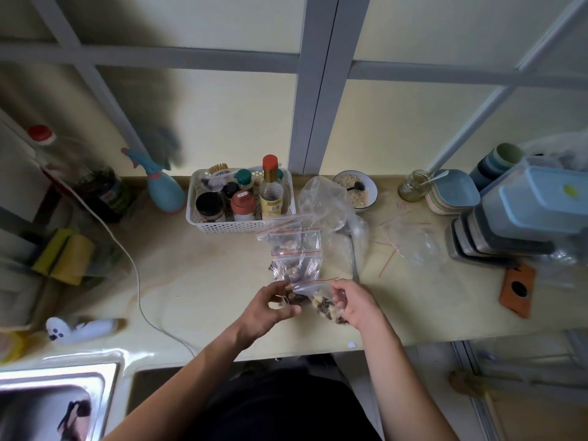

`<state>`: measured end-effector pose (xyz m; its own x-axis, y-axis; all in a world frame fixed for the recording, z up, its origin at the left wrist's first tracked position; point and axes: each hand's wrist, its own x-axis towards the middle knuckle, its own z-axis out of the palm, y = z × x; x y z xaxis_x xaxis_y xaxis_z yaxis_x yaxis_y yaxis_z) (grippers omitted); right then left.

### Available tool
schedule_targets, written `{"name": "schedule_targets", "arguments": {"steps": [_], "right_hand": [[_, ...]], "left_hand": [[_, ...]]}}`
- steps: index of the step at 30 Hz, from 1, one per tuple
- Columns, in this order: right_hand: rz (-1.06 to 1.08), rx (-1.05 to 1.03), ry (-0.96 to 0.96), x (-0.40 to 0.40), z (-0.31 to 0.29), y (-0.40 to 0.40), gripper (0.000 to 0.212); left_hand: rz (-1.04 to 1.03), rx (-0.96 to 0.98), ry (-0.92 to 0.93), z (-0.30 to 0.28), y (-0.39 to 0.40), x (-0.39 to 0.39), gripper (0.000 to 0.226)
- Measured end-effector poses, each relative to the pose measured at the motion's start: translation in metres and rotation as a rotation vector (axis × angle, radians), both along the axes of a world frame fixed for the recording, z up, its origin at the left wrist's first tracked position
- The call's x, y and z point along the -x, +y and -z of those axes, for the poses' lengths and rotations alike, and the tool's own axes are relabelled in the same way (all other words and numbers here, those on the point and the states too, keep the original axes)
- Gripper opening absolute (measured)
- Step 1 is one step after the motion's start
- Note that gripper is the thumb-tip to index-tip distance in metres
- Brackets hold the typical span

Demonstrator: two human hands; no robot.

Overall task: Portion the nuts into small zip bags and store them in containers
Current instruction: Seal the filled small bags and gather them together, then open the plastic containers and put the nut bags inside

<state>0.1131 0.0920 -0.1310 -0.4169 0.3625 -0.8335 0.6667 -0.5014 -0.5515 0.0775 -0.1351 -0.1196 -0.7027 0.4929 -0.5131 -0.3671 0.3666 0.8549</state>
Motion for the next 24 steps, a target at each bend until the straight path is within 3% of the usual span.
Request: {"name": "schedule_targets", "arguments": {"steps": [5,7,10,12,16,20,24], "right_hand": [[-0.116,0.098,-0.019,-0.001,-0.017,0.0,0.021],[-0.131,0.061,0.044,0.001,-0.017,-0.003,0.016],[0.018,-0.113,0.166,0.007,-0.005,-0.014,0.003],[0.109,-0.213,0.198,0.009,0.003,-0.019,0.014],[0.197,-0.108,0.255,0.006,0.006,-0.005,0.01],[0.163,-0.082,0.243,0.006,0.0,0.023,0.011],[0.166,-0.105,0.31,0.003,-0.017,0.081,0.005]], "left_hand": [[0.038,-0.055,0.028,0.002,0.011,-0.001,0.013],[-0.02,-0.033,0.04,0.005,0.013,0.0,0.013],[-0.195,0.08,0.074,0.014,0.015,0.007,0.012],[-0.291,0.207,0.099,0.019,0.017,0.015,0.004],[-0.418,0.41,0.251,0.017,0.035,0.023,0.021],[-0.443,0.358,0.522,0.0,0.075,0.023,0.017],[-0.399,0.256,0.601,-0.019,0.143,0.018,0.021]]}}
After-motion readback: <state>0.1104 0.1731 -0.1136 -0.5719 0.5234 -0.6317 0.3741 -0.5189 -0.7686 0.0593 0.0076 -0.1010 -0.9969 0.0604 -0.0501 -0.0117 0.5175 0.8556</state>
